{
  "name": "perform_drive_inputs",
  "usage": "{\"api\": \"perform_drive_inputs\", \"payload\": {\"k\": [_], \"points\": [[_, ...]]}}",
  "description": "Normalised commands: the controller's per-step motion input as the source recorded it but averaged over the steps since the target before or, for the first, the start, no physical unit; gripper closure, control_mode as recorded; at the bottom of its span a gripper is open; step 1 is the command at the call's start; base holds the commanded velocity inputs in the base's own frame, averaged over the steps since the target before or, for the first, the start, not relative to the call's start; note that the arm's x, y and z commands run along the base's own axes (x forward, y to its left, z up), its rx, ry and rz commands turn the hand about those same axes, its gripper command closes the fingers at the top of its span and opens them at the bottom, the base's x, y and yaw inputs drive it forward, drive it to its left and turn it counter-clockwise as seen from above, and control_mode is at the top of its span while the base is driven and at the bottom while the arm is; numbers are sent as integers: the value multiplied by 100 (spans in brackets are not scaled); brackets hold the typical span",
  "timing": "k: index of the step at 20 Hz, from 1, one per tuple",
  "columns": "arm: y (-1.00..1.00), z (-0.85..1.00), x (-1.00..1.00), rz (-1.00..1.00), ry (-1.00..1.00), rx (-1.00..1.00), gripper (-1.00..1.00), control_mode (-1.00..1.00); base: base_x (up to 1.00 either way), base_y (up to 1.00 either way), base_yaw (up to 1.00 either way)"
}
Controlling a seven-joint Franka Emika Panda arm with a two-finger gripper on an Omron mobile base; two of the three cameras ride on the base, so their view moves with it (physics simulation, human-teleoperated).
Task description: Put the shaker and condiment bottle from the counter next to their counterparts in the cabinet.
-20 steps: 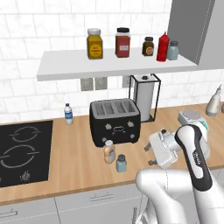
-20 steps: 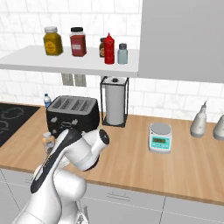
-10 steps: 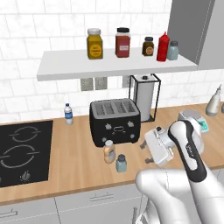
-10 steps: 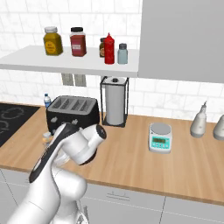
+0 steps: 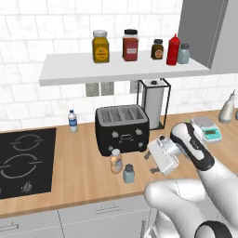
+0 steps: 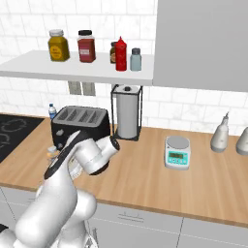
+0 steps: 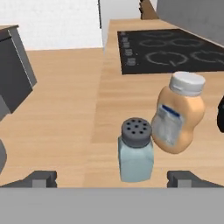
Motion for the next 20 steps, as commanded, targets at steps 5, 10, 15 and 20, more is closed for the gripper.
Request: {"api": "perform_drive_inputs", "payload": {"k": [5,10,15,20], "points": [[34,-88,0,0,-7,8,-100,-100,0,0,0],[38,-93,0,0,-23,14,-100,-100,0,0,0],[32,-24,2,0,6,11,-100,-100,0,0,0],[33,-15,-1,0,5,9,-100,-100,0,0,0]]}}
